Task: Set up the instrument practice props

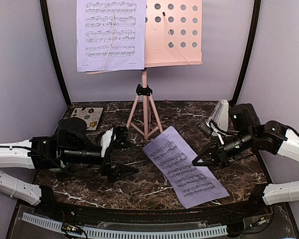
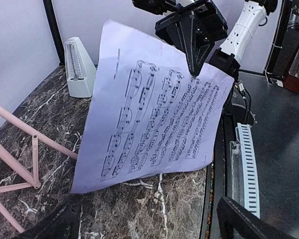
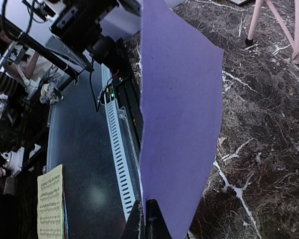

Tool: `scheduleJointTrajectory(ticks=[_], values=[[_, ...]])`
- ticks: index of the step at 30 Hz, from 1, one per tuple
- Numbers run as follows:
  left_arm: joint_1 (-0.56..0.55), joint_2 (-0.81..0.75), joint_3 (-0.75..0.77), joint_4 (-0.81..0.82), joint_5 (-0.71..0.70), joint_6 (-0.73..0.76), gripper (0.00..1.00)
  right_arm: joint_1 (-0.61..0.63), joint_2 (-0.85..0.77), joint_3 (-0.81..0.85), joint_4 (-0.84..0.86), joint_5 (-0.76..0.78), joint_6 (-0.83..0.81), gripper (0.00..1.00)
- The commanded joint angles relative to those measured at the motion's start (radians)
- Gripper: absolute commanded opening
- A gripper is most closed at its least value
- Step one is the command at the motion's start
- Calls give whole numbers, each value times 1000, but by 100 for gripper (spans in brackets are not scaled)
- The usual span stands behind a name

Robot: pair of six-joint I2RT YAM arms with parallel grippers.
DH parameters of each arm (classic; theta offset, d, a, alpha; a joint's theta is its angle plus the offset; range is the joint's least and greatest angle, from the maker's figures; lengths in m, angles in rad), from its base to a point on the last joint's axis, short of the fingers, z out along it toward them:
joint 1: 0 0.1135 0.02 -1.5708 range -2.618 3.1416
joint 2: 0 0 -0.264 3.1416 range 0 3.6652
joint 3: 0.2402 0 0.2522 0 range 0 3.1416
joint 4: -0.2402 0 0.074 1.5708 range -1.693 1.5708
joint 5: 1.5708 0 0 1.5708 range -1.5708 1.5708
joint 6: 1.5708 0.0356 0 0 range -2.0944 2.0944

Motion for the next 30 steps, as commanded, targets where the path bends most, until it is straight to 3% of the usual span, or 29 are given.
scheduleJointTrajectory(ticks=[1,6,11,15,16,17,21,22,24,28,30], values=[[-3,65,163,-277,34,103,99,135,62,104,-67,158,-64,0],[-5,140,280,-397,84,174,99,328,184,231,-183,336,-108,0],[-14,198,340,-423,176,170,96,424,273,300,-219,410,-121,0],[-28,216,337,-380,279,153,69,430,292,347,-204,416,-129,0],[-30,219,330,-361,296,143,58,430,292,352,-203,425,-133,0],[-33,223,328,-345,305,128,39,430,292,354,-198,430,-134,0],[-37,214,308,-283,284,71,3,430,258,333,-139,459,-129,0],[-37,202,300,-270,265,60,0,429,235,318,-110,467,-123,5],[-35,153,256,-212,231,38,0,423,161,227,-2,484,-98,40],[35,12,108,-5,285,-53,0,385,-69,-34,305,504,-6,75],[72,-34,62,48,316,-82,0,367,-195,-128,415,537,33,85]])
